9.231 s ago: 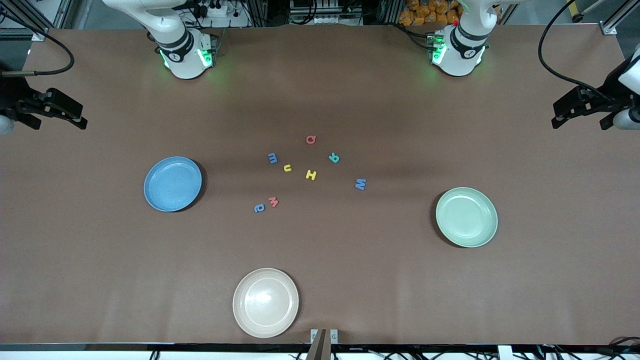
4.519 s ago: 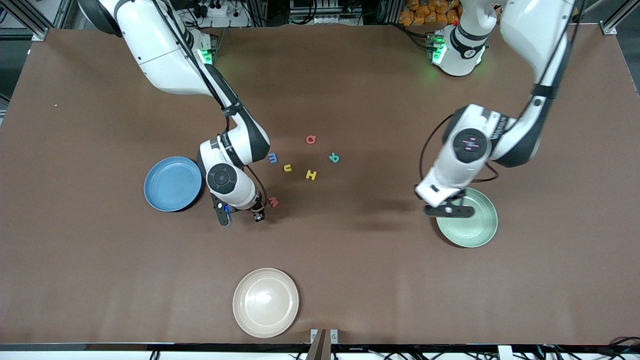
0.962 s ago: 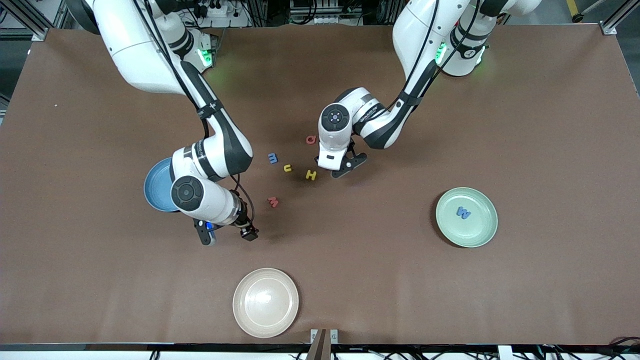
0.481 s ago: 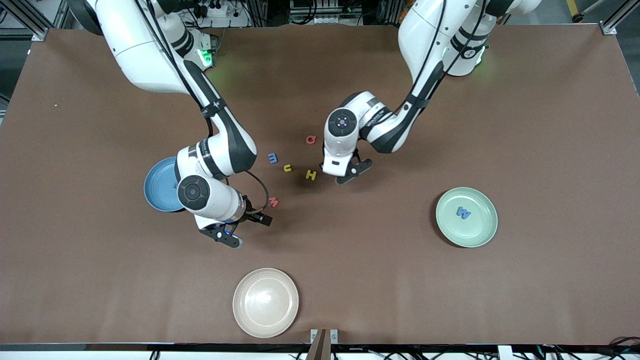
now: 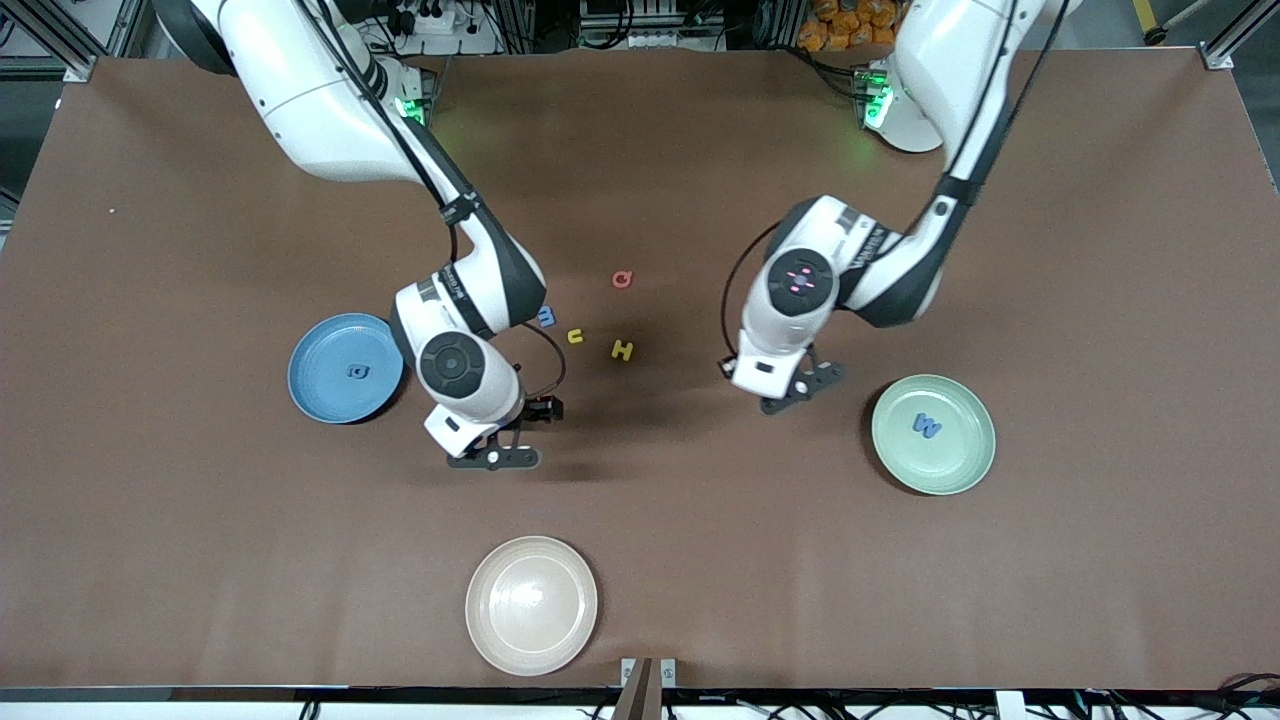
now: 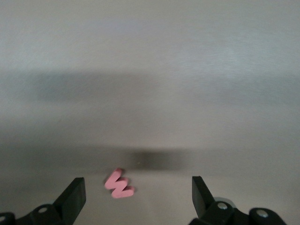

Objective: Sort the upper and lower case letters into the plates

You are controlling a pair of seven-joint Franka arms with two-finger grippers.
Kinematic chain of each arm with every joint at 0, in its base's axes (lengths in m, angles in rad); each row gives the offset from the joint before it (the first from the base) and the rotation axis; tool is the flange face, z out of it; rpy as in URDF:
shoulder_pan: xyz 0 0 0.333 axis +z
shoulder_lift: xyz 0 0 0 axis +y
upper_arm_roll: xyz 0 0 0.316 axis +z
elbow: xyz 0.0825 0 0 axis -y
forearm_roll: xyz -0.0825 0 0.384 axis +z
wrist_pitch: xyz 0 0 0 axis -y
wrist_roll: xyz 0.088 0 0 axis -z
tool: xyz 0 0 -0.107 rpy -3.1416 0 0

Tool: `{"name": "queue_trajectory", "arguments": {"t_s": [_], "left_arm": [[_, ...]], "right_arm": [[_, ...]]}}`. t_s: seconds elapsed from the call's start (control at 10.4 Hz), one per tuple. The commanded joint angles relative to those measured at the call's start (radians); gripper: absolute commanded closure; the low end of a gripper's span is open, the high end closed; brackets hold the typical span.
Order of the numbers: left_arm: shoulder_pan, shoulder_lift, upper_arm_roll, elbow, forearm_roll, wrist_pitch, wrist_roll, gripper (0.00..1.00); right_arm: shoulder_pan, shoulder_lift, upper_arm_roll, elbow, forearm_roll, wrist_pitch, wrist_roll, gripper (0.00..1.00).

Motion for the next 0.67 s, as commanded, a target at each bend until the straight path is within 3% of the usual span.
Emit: {"name": "queue_trajectory", "arguments": {"t_s": [0.0,0.29,0.58], "left_arm": [[0.060,-0.023,0.051,-0.059,-0.019,-0.006,0.205,1.00],[0.183,-0.011,0.130,-0.067,-0.015,-0.001,0.507,1.00],[0.144,0.067,0.239,-0.039,-0.019,0.023,0.582,1.00]], "right_arm": [[0.003,-0.008,0.029,-0.007,-0.029,0.010,-0.120,0.00],[-0.035,-0.016,0.030,-0.031,-0.029,0.066,-0.391,0.00],[-0.046,-0.019,0.030,-0.146,-0.029,0.249,-0.539,0.00]]}}
